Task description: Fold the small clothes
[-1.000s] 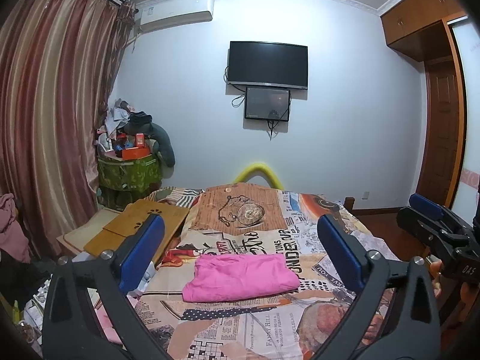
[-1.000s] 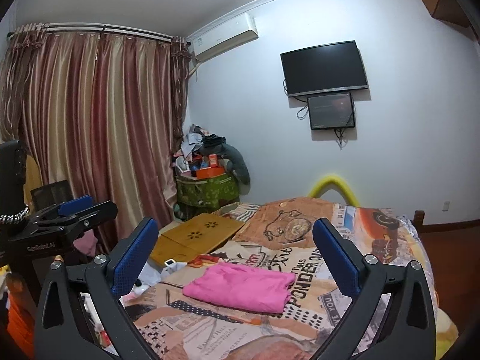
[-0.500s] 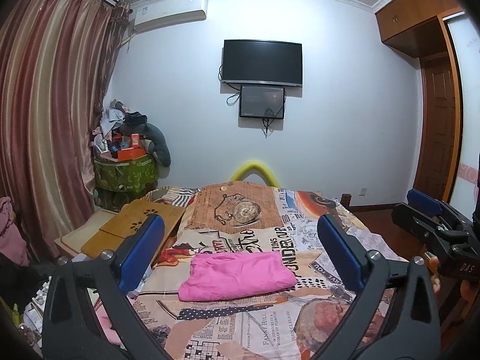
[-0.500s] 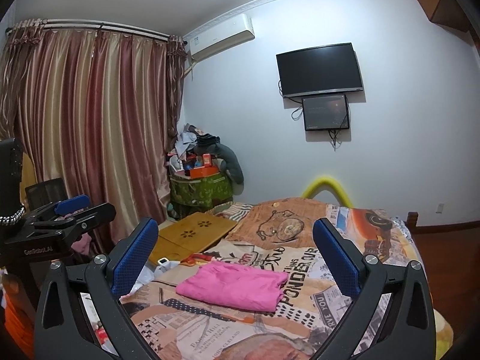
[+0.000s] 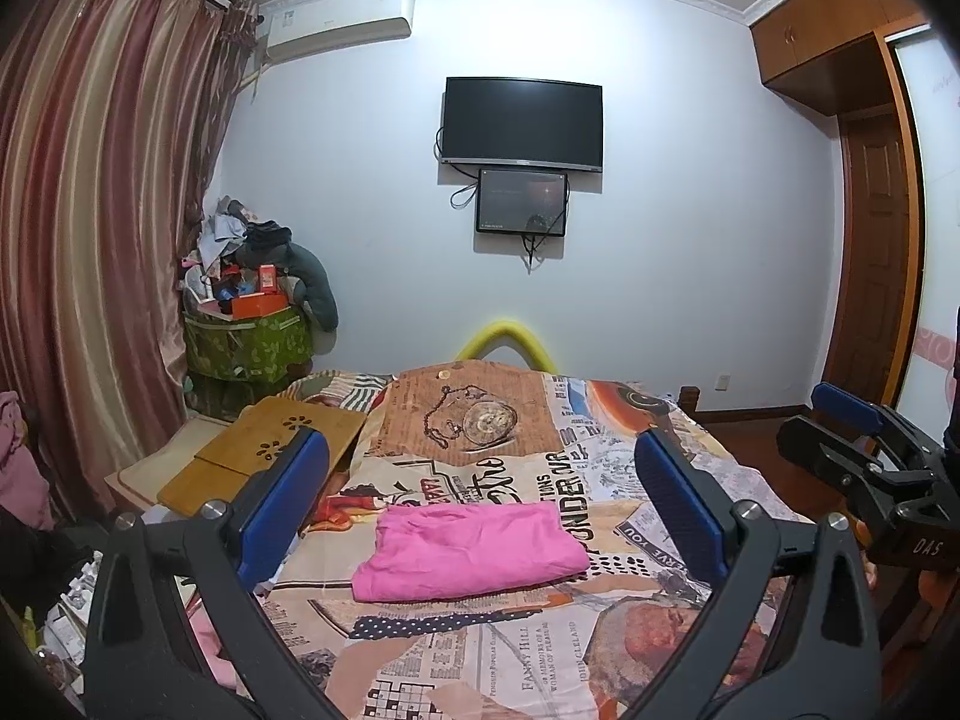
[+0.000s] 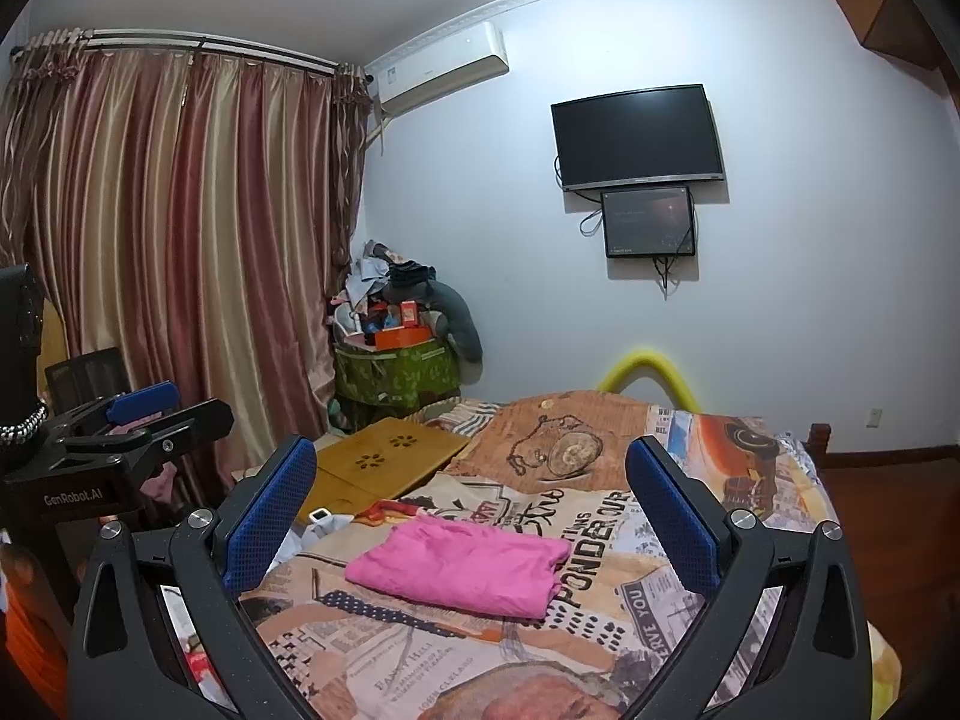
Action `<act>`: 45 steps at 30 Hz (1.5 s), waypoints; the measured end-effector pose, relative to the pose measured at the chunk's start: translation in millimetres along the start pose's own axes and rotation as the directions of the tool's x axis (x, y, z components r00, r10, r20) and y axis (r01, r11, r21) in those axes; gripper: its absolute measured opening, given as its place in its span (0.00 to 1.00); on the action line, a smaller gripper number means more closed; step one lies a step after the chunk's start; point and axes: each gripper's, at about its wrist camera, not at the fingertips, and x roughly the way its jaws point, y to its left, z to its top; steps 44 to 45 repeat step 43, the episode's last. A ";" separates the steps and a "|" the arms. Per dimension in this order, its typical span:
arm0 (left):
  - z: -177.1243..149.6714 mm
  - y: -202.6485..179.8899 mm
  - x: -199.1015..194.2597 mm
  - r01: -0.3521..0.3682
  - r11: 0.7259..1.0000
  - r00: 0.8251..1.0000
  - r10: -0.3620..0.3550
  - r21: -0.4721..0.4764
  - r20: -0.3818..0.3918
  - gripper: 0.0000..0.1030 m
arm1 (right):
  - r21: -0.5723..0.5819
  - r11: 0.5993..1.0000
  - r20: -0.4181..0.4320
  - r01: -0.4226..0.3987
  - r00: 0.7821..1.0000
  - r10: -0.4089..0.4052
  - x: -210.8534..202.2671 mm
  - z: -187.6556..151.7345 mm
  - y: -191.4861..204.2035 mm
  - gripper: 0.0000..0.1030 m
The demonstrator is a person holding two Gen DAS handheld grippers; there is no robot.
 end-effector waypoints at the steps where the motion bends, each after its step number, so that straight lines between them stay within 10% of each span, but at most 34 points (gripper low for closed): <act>1: -0.2 0.6 0.3 0.003 1.000 1.000 -0.003 -0.004 -0.001 1.00 | 0.000 1.000 0.000 0.000 1.000 0.000 0.0 -0.3 -0.2 0.99; 45: 0.0 -0.6 8.1 0.055 0.998 0.998 -0.056 -0.015 -0.043 1.00 | -0.003 1.000 -0.009 -0.001 1.000 0.001 0.2 -1.9 -2.2 0.99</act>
